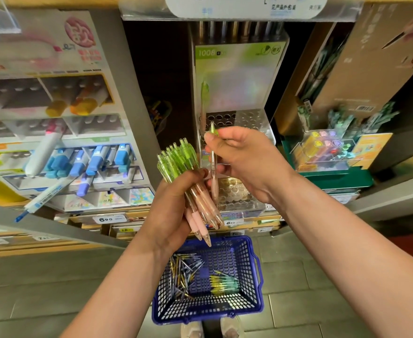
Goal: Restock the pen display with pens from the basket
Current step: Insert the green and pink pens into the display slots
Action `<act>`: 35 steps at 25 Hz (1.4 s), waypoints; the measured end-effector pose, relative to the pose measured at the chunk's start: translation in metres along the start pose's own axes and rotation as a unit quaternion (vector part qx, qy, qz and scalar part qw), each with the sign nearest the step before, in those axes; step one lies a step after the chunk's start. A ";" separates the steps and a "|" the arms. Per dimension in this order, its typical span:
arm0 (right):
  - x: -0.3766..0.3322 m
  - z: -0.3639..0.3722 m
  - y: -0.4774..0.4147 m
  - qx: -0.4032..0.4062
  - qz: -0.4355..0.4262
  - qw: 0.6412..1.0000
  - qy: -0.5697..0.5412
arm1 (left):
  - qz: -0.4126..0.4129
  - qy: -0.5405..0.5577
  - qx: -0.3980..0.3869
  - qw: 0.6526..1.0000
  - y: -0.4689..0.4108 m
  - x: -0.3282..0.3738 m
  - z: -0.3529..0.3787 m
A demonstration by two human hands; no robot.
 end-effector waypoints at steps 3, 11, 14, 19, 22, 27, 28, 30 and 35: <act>0.001 -0.003 0.000 -0.004 0.037 0.996 -0.081 | 0.000 -0.005 0.018 1.000 0.000 0.001 -0.002; -0.068 -0.045 -0.037 0.138 -0.189 0.970 -0.058 | -0.011 0.011 -0.024 1.000 0.004 0.002 -0.005; -0.080 -0.044 -0.050 0.148 -0.266 0.952 0.043 | -0.004 0.006 -0.027 1.000 0.003 0.003 -0.004; -0.070 -0.031 -0.058 0.132 -0.291 0.929 0.186 | -0.002 0.009 -0.030 0.999 0.001 0.006 -0.006; -0.062 -0.026 -0.060 0.122 -0.293 0.921 0.225 | -0.003 0.011 -0.035 0.999 0.000 0.005 -0.007; -0.049 -0.016 -0.058 0.097 -0.297 0.894 0.320 | -0.008 0.015 -0.022 1.000 -0.001 0.003 -0.011; -0.048 -0.016 -0.058 0.102 -0.299 0.891 0.326 | -0.009 0.014 -0.016 1.000 0.000 0.003 -0.012; -0.050 -0.015 -0.059 0.105 -0.304 0.880 0.349 | -0.008 0.014 -0.006 1.000 0.000 0.001 -0.014; -0.049 -0.014 -0.059 0.100 -0.286 0.874 0.380 | -0.011 0.011 -0.008 1.000 0.001 -0.002 -0.012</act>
Point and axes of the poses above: each hand's wrist, its own y-axis away from the middle knuckle, its own z-axis out of the palm, x = y × z, the point moved 5 cm from there along -y, towards the middle knuckle, and after that the axes turned 12 degrees about -z, right-handed, at the moved point
